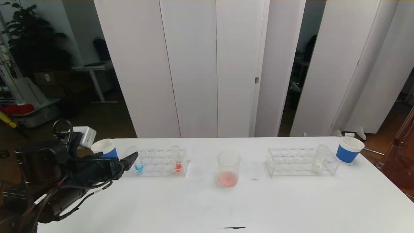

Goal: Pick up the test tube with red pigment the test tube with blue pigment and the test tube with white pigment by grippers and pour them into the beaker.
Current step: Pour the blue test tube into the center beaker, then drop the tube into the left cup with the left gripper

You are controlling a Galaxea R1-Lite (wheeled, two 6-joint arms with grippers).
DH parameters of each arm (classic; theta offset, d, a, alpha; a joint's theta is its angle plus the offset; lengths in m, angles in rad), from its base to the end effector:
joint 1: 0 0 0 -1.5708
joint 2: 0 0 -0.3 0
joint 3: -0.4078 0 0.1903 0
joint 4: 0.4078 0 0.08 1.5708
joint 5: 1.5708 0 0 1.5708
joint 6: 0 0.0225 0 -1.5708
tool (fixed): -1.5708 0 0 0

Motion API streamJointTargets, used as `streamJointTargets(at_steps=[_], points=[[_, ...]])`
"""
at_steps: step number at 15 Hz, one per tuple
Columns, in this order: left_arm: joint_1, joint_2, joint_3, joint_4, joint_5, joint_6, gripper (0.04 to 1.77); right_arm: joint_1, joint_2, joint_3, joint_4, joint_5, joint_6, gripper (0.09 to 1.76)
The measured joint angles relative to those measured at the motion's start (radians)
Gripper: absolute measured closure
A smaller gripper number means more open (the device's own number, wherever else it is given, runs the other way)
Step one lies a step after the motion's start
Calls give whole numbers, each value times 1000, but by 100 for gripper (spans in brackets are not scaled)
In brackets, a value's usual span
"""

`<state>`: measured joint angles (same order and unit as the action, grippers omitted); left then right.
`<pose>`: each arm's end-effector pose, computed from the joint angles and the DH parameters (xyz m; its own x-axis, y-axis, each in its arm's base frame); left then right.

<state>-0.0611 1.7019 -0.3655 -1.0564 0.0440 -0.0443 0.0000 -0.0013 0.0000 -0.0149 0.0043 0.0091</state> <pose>0.2513 -0.0144 0.1167 0.9610 -0.0147 -0.2761 0.0066 0.9995 -0.0304 -0.0229 0.0001 0.0770 0.9999 0.0043 0.0162 -0.0044 0.9999 0.0090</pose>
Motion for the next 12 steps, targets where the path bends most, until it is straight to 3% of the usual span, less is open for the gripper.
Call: streamJointTargets(at_steps=[6,12], points=[[34,203,-20,-127,4,-44,7,0,0,0,0,0,0,10],[53,378,-171,-179,70,-75,7,0,0,0,0,0,0,10]])
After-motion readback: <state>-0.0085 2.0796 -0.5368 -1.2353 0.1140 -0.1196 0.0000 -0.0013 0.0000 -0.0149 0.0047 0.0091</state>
